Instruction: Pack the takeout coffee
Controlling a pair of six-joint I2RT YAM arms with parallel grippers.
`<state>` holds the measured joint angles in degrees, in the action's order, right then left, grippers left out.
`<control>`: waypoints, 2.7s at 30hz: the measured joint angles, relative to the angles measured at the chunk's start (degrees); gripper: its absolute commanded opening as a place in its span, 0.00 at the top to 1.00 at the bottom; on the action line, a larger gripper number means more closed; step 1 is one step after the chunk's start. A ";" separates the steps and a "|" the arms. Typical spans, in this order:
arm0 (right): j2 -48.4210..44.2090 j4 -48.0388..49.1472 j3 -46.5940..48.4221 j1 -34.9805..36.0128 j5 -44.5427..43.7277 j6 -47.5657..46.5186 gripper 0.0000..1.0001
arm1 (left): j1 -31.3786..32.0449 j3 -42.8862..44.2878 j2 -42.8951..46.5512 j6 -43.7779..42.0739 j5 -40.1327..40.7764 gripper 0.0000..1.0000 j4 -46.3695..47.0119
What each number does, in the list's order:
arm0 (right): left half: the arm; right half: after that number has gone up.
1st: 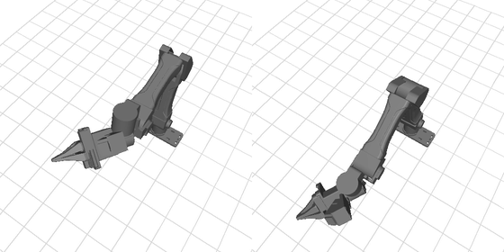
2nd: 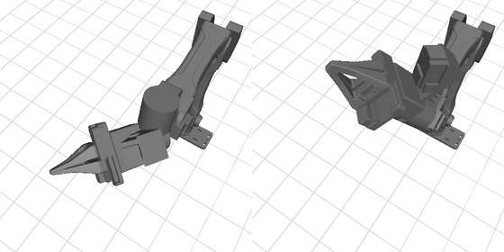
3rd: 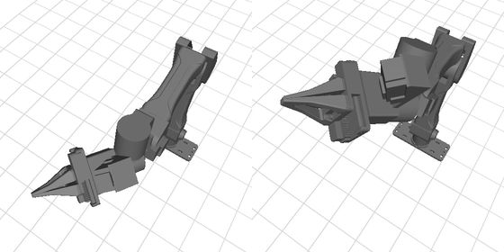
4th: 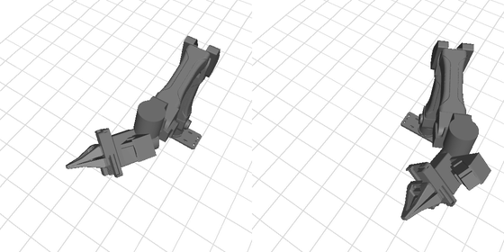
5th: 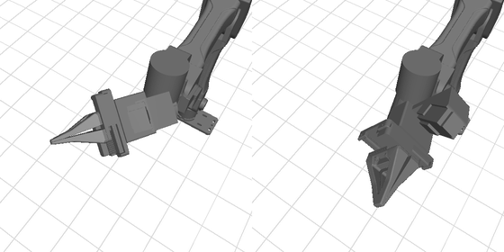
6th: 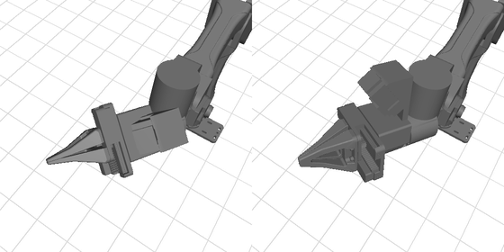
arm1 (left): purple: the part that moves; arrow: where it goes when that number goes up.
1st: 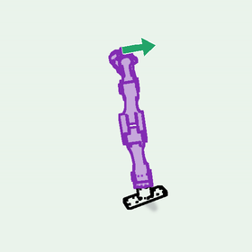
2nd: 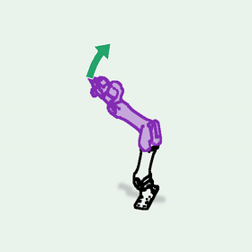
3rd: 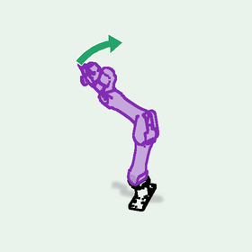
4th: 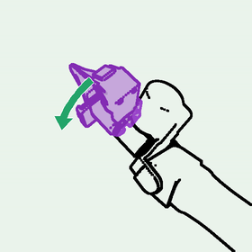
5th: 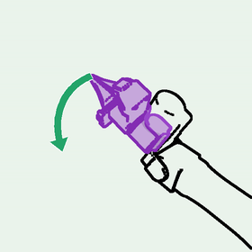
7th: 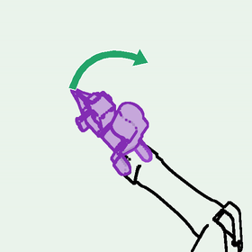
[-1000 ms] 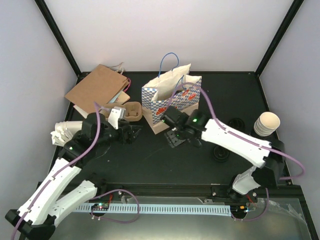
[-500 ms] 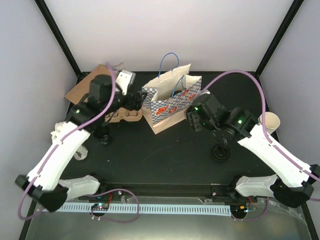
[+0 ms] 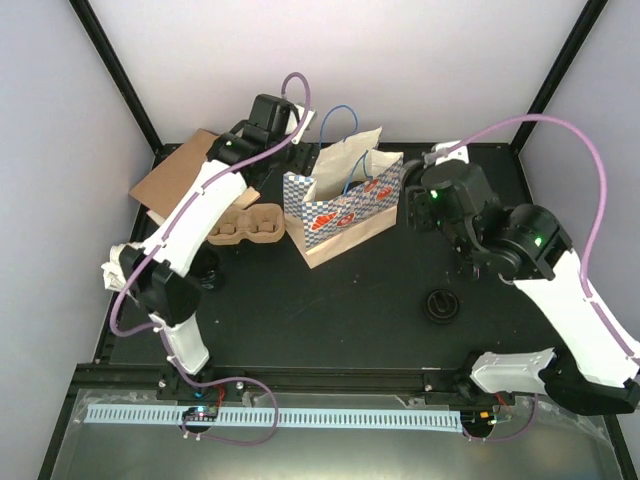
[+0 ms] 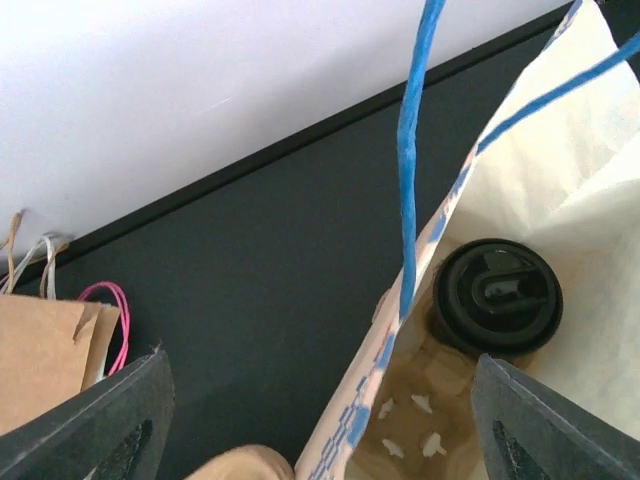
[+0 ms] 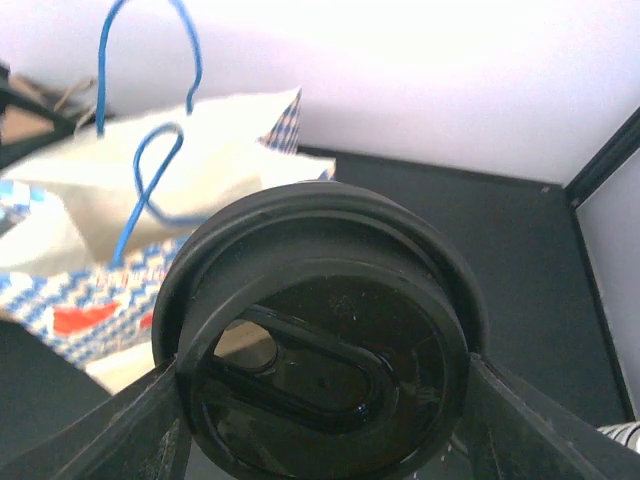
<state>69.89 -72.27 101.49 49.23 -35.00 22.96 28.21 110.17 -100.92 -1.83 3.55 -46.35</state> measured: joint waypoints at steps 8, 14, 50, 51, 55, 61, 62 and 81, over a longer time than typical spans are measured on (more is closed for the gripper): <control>8.68 1.18 12.13 -8.22 1.46 -3.93 0.34 | -2.03 11.87 -9.81 -1.92 -4.83 0.30 -4.83; 16.61 1.53 18.18 -11.89 8.39 -5.77 0.36 | -4.42 14.21 -14.03 -2.47 -12.63 0.44 -7.56; 8.68 -2.58 4.42 -12.17 32.39 -8.37 0.37 | 3.63 12.44 -6.16 -5.88 -24.26 0.98 -9.42; 8.24 -2.84 3.02 -11.89 33.09 -8.39 0.37 | 3.80 12.15 -5.64 -6.12 -24.22 0.99 -9.51; 6.78 -3.17 -2.14 -9.70 35.56 -8.31 0.37 | 4.59 10.75 -3.72 -7.06 -23.45 0.98 -10.12; 3.93 -3.17 -8.31 -1.07 35.63 -7.19 0.39 | 6.86 6.45 0.50 -8.22 -20.96 0.98 -10.97; 3.43 -3.08 -9.27 0.35 35.36 -6.95 0.39 | 7.37 5.64 1.33 -8.28 -20.61 0.98 -11.21; 0.31 2.56 -25.35 26.58 26.53 -0.37 0.39 | 12.94 -21.70 24.48 -9.94 -15.50 0.99 -8.90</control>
<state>70.19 -69.71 76.14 75.81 -8.47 22.59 41.15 88.47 -76.44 -11.77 -11.94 -55.24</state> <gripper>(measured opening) 0.696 0.018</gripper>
